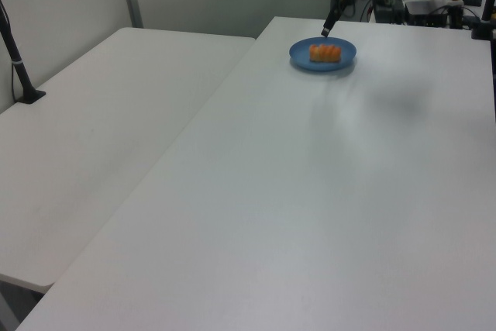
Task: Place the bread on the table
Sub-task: 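Move the open gripper over the bread roll on the blue plate, then lower the gripper around the bread roll and close it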
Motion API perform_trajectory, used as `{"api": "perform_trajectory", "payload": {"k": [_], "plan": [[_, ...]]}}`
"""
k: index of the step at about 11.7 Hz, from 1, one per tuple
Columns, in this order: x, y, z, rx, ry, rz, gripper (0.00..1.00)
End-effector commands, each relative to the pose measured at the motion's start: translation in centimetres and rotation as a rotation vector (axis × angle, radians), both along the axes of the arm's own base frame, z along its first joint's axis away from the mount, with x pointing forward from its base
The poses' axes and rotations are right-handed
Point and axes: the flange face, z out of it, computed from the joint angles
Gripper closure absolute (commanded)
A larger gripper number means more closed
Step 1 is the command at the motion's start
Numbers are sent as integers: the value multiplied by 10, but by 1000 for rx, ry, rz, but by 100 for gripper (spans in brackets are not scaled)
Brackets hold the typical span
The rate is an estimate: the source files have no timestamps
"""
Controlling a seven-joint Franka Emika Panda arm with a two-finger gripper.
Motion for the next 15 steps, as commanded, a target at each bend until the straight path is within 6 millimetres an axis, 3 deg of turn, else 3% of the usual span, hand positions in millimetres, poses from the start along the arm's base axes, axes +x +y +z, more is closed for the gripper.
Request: {"api": "perform_trajectory", "payload": {"k": [1, 7, 11, 13, 15], "plan": [[12, -11, -25, 7, -18, 17, 0], [15, -31, -67, -36, -79, -3, 0], [15, -30, -89, -41, -72, 2, 0], [13, -29, -98, -40, -54, 10, 7], [12, -29, -100, -35, -51, 5, 26]]}}
